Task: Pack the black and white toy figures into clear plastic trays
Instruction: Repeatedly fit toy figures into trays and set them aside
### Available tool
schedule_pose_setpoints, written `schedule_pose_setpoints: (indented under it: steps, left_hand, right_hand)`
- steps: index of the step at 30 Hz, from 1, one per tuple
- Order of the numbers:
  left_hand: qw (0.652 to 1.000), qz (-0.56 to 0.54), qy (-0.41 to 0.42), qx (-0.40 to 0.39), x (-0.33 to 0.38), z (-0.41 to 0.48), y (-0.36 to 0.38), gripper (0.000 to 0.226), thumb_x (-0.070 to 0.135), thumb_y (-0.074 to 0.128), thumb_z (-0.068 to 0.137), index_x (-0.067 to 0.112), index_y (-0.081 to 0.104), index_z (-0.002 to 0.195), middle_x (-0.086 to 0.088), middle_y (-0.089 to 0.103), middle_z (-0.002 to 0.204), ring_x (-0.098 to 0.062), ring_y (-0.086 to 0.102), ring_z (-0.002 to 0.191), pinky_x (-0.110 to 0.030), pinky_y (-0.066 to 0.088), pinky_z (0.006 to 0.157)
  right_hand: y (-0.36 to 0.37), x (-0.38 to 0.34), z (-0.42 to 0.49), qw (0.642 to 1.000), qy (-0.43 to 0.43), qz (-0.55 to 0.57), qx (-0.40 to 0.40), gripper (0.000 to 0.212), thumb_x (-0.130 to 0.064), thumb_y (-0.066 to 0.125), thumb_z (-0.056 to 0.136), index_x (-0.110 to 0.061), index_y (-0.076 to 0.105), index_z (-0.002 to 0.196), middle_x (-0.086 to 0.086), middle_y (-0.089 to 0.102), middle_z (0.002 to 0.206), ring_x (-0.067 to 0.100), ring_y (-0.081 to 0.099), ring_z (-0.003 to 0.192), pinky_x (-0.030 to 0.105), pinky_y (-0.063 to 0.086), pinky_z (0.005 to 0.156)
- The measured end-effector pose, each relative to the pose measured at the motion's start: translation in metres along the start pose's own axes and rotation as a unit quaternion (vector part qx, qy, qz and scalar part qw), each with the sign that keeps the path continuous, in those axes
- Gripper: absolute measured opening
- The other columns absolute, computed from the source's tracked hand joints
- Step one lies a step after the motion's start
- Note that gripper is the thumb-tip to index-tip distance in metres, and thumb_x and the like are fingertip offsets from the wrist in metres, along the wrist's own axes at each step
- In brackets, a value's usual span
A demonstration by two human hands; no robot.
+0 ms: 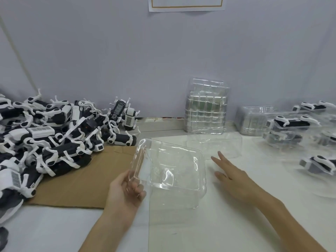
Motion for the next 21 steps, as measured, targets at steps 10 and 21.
schedule_pose_setpoints:
  steps: [10, 21]
  left_hand:
    - [0.881, 0.367, 0.297, 0.02, 0.032, -0.023, 0.021, 0.057, -0.007, 0.059, 0.089, 0.033, 0.047, 0.127, 0.014, 0.05, 0.133, -0.01, 0.054, 0.119, -0.014, 0.042, 0.084]
    - [0.664, 0.678, 0.297, 0.103, 0.109, 0.064, 0.039, 0.049, 0.028, 0.062, 0.094, 0.018, 0.046, 0.139, 0.003, 0.052, 0.136, -0.009, 0.054, 0.107, -0.026, 0.042, 0.086]
  right_hand:
    - [-0.008, -0.023, -0.004, 0.959, 0.005, 0.277, 0.063, 0.031, -0.035, 0.061, 0.095, -0.049, 0.058, 0.122, -0.028, 0.059, 0.127, -0.013, 0.058, 0.105, 0.024, 0.045, 0.091]
    - [-0.032, -0.013, -0.012, 0.917, 0.036, 0.332, 0.22, 0.023, -0.026, 0.048, 0.103, -0.037, 0.067, 0.104, -0.015, 0.068, 0.114, 0.008, 0.064, 0.103, 0.029, 0.042, 0.086]
Point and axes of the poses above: each hand's wrist, its own z-axis towards the middle knuckle, its own y-axis out of the palm, x = y × z, the point moved 7 cm from there along z, towards the middle knuckle
